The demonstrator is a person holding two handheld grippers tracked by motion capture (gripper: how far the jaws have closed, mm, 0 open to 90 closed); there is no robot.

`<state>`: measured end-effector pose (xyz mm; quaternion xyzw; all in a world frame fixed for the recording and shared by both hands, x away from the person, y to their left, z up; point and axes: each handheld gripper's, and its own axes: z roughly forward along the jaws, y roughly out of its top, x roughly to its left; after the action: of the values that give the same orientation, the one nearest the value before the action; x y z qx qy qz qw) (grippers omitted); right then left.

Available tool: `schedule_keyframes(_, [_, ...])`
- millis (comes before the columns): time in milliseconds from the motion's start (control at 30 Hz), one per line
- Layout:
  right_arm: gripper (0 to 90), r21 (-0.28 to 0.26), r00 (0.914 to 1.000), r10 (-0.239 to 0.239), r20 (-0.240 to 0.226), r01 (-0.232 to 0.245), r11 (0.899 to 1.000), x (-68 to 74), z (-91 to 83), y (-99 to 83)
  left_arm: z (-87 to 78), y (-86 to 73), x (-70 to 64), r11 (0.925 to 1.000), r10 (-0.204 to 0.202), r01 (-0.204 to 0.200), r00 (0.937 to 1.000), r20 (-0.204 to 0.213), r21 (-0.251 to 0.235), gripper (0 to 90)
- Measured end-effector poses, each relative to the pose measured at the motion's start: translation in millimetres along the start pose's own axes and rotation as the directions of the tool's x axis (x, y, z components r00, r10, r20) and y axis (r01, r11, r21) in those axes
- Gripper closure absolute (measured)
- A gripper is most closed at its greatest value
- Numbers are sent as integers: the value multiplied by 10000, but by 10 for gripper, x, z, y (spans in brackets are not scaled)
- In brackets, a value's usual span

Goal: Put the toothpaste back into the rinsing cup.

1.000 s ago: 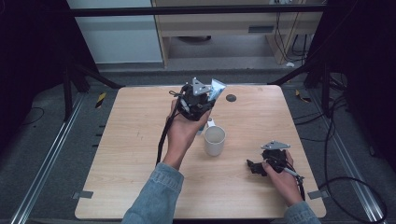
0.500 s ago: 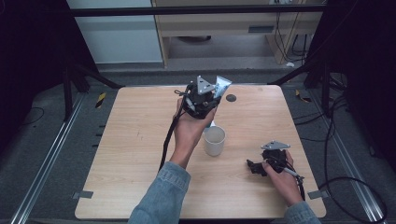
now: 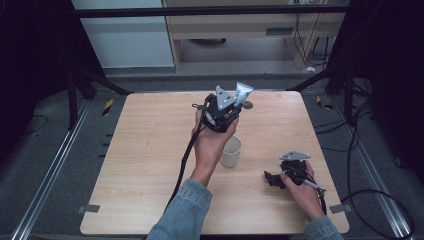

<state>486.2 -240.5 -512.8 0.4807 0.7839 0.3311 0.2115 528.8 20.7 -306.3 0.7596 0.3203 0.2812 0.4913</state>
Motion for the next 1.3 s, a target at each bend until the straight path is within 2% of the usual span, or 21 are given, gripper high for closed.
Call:
schedule_keyframes(267, [6, -7, 10000, -20, 3, 20, 10000, 0, 2, -1, -18, -96, -89, 9990, -146, 134, 9995, -282, -425, 780])
schedule_keyframes(367, [6, -26, 10000, -22, 2, 22, 10000, 0, 2, 0, -4, -140, -89, 9985, -282, 272, 9994, -190, -480, 780])
schedule_keyframes(600, [6, -21, 10000, -24, 0, 24, 10000, -1, 1, 0, 39, -258, -94, 9983, -473, 462, 9985, -288, -358, 781])
schedule_keyframes(700, [6, -11, 9999, -113, 20, 113, 9999, -5, 2, -1, 48, -309, -102, 9969, -628, 609, 9974, -355, -507, 780])
schedule_keyframes(867, [6, -32, 10000, -39, 5, 39, 10000, -2, 2, 0, 70, -353, -139, 9967, -583, 553, 9970, -505, -589, 781])
schedule_keyframes(1167, [6, -33, 10000, -19, -23, 19, 10000, 1, 1, 1, 99, -448, -154, 9949, -677, 647, 9970, -376, -773, 780])
schedule_keyframes(1300, [7, -32, 10000, -18, -37, 18, 10000, 3, 1, 0, 117, -477, -161, 9953, -683, 662, 9973, -278, -704, 780])
